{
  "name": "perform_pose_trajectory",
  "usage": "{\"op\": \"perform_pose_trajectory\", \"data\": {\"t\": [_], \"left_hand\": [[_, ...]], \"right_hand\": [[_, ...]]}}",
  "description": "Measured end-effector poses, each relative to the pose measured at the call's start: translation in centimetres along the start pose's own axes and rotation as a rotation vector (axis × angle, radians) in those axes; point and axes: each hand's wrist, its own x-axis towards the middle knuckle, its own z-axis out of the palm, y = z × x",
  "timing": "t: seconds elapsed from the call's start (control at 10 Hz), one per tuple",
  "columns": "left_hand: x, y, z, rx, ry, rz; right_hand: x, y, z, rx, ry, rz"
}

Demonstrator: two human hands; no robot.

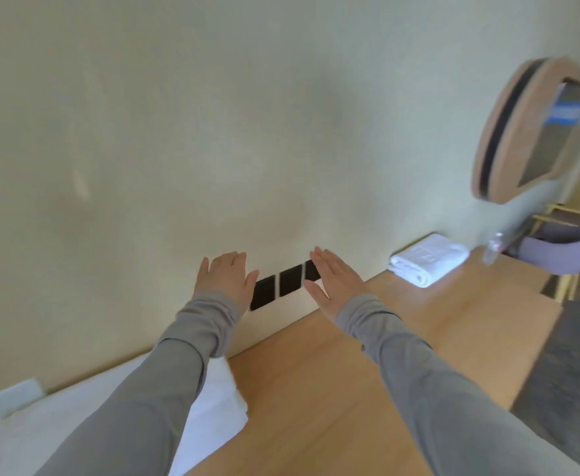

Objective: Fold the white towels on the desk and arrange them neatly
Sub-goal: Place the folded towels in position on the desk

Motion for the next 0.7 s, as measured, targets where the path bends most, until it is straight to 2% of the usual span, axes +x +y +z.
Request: {"op": "perform_pose_trajectory", "data": {"t": [0.2,0.4,0.7], "left_hand": [[2.4,14.7,-0.7,-0.008,0.031,0.201],[3.2,30.8,-0.4,-0.111,0.022,0.354],[4.2,46.3,0.7,-0.117,-0.015,0.391]], "right_hand": [[-5.3,12.5,-6.5,-0.037,0.063,0.193],[-13.0,25.6,-12.9,-0.109,0.104,0.39],[-20.9,40.4,-19.5,-0.225,0.087,0.505]]}}
